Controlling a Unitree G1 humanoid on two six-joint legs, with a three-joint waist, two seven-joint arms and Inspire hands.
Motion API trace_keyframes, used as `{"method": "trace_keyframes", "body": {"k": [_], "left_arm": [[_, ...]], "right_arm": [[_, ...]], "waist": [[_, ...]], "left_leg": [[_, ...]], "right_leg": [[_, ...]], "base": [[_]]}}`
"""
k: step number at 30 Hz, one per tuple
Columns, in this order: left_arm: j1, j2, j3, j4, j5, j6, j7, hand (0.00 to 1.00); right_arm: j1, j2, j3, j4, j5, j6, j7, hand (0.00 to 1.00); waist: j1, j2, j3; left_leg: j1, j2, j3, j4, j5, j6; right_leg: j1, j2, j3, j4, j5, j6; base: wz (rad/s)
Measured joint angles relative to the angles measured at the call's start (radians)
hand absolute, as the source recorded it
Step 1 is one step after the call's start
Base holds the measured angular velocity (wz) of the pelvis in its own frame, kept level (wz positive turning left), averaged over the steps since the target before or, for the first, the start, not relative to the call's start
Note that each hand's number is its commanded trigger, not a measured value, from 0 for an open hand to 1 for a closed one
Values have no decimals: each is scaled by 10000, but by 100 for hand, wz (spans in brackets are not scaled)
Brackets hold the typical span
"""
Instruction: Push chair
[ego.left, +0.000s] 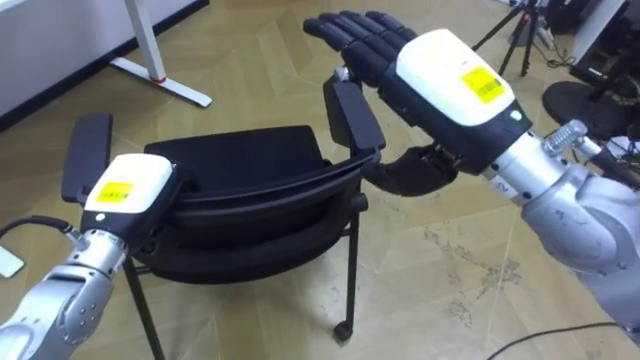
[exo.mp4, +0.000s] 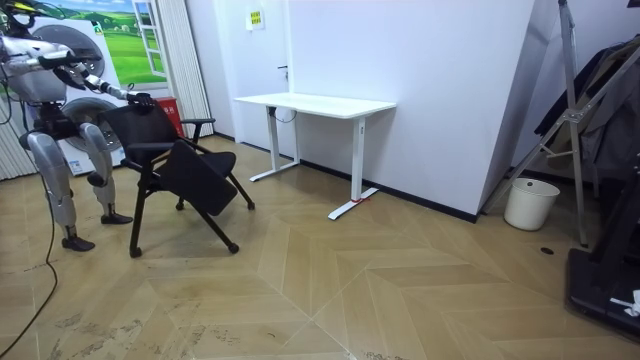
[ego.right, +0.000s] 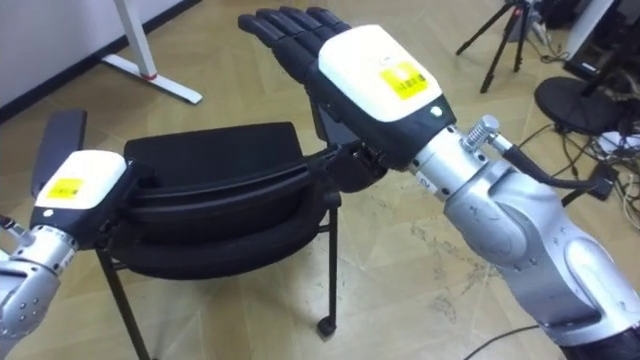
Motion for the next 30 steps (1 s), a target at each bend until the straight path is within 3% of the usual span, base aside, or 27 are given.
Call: {"method": "trace_keyframes", "body": {"k": [2, 8, 20, 25, 30], "left_arm": [[-83, -2, -130, 0, 0, 12, -30, 100], [-223, -13, -283, 19, 9, 7, -71, 100], [-600, -99, -521, 25, 4, 12, -217, 100], [-685, -175, -674, 29, -71, 17, -218, 100], [-745, -220, -904, 31, -173, 123, -203, 100]], "right_arm": [[0, -220, 316, 55, 5, 8, 243, 0], [-2, -224, 952, 478, 1, 15, 930, 0], [-3, -77, 1133, 2199, -760, 30, 1146, 0], [-2, -67, 1252, 2950, -1180, 242, 1149, 0], [-2, -51, 1663, 3493, -1201, 366, 1141, 0]], "waist": [[132, -4, -2], [283, 9, 7], [497, 91, 62], [570, 294, 152], [645, 427, 95]], "left_leg": [[22, -1, -8, -3, 0, 0], [54, 0, -58, -24, 0, 0], [-129, -16, -219, -14, 1, 0], [-177, -25, -294, 1, 1, 0], [-246, -25, -349, 1, 1, 0]], "right_leg": [[25, -1, -4, 0, 0, 0], [73, -4, -115, -25, 0, -1], [-60, -32, -301, -21, 1, -1], [-52, -50, -443, -28, 1, -1], [-64, -62, -632, -31, 0, 0]], "base": [[0], [1], [2], [5], [5]]}}
